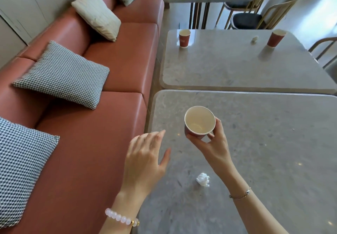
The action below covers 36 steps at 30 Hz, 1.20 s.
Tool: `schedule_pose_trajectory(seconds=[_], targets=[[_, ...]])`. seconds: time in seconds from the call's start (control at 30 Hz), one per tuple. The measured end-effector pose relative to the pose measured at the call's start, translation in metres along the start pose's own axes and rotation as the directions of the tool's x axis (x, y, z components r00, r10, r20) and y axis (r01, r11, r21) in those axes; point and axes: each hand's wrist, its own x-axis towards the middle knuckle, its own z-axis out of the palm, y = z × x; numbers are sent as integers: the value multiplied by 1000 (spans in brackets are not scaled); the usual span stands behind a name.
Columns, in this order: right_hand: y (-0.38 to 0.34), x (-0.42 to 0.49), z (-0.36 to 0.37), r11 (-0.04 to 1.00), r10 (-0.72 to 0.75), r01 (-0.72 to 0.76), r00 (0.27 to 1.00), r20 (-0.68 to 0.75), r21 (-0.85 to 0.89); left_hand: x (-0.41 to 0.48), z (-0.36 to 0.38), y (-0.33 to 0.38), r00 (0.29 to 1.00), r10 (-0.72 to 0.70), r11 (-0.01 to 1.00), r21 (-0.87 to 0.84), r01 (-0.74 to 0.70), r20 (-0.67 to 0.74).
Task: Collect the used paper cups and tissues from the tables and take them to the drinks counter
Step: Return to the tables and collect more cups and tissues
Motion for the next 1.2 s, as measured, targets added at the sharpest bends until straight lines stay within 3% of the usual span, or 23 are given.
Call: schedule_pose_trajectory(seconds=[0.67,1.2], targets=[[-61,-56,-79,993,-116,121,958,-264,5,22,-41,71,969,245,967,-61,-247,-32],[-61,-130,-130,998,-60,34,854,-516,-60,11,-27,118,889,458,876,-154,-456,-29]])
